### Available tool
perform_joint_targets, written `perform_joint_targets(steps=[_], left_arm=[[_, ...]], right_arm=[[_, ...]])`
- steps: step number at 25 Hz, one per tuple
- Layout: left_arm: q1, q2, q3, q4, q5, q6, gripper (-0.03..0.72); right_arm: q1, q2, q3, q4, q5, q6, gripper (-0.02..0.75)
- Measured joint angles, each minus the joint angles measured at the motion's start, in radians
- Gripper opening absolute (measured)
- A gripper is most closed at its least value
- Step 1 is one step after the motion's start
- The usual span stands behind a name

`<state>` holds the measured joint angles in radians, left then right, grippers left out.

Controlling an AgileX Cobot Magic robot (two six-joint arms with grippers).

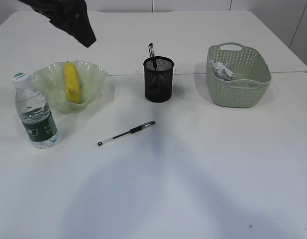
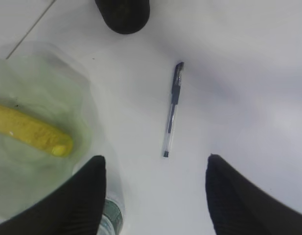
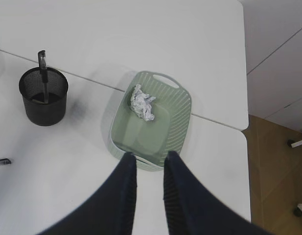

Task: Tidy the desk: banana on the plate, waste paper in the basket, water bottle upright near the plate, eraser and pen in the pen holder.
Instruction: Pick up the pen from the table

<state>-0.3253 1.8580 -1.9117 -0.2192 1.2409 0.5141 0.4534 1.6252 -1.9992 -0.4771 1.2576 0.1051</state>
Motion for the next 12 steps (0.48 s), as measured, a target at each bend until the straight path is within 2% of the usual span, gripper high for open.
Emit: perform_joint_targets(steps=[3,7,9,12], left_arm=[[-0.002,0.035,-0.027,-0.013,-0.057,0.005,0.454],[-0.002,0.056,-0.033,-0.031,-0.228,0.032,0.454],[-0.002,0.066,-0.033,-0.07,-0.342,0.043,0.454],[-0.002,0.096,-0.033,-0.187,-0.487,0.093,0.454]], right_arm=[[0.0,0.0,0.0,0.0,0.0,-0.007,0.147],[0.0,0.0,0.0,0.0,0.002,-0.014,0.147],[0.0,0.0,0.0,-0.008,0.002,-0.016,0.147],[0.0,0.0,0.0,-0.033,0.003,-0.016,0.147]])
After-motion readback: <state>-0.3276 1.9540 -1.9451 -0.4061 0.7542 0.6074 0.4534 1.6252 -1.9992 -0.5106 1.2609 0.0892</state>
